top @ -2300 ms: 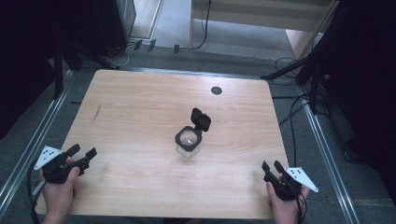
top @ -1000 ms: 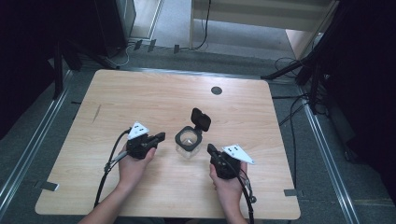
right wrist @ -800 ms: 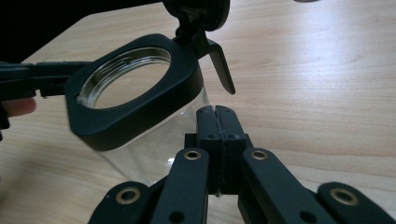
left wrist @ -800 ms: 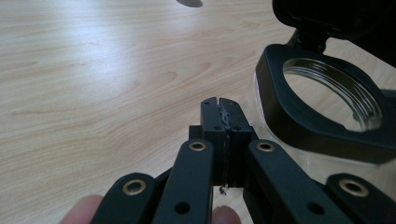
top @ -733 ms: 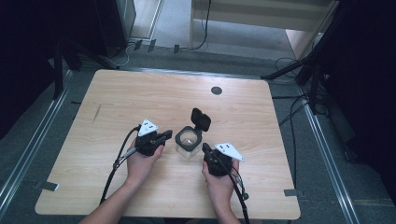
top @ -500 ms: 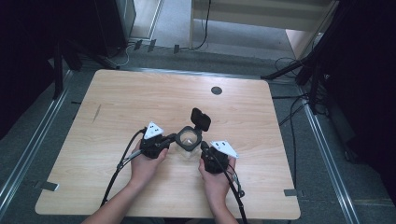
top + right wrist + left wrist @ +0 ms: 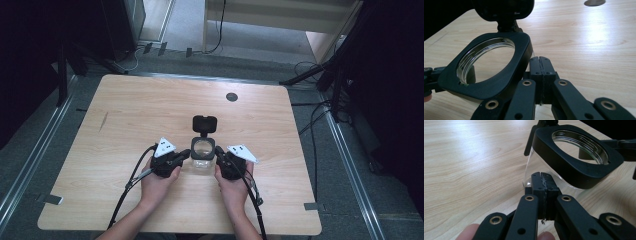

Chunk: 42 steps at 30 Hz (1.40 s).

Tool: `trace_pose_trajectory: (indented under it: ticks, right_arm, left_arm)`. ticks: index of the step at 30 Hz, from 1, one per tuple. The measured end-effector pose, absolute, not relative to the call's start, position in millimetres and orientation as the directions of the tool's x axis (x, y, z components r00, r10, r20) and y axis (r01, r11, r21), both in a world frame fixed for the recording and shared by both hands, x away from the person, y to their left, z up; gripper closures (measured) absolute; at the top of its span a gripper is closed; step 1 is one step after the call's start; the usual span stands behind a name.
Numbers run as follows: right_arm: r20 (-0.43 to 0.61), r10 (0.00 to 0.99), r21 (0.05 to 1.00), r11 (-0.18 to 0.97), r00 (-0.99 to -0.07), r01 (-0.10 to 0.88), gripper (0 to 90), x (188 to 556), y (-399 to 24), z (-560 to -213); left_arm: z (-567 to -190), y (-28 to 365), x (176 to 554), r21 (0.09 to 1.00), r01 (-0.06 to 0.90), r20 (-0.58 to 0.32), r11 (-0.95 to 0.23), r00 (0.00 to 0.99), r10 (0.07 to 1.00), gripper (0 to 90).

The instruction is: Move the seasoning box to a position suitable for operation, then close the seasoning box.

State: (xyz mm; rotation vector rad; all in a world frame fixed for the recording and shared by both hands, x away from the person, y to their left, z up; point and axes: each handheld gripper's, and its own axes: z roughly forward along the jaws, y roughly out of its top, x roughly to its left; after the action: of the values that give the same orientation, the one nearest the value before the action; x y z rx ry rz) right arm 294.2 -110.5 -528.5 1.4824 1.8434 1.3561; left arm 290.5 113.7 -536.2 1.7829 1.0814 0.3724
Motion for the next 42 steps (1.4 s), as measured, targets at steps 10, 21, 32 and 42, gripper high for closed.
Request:
trace_pose_trajectory:
  ticks: [10,21,32,42]
  right_arm:
    - [0.253,0.876,0.869,-0.02,-0.41,0.494,90.0,301.2,-110.6,-525.1]
    - [0.231,0.888,0.884,-0.02,-0.397,0.467,90.0,337.3,-128.3,-477.8]
    - [0.187,0.878,0.894,0.034,-0.442,0.446,90.0,370.9,-107.0,-431.9]
    - [0.281,0.822,0.88,-0.016,-0.495,0.474,90.0,384.4,-93.8,-418.6]
  left_arm:
    - [-532.8,121.6,285.1,0.856,0.509,-0.236,-0.089,0.538,0.809,90.0]
    - [-542.4,120.2,253.5,0.867,0.47,-0.202,-0.163,0.632,0.748,90.0]
    - [-544.4,111.3,257.0,0.871,0.455,-0.193,-0.185,0.664,0.723,90.0]
    - [-548.3,105.1,258.4,0.871,0.451,-0.187,-0.198,0.674,0.714,90.0]
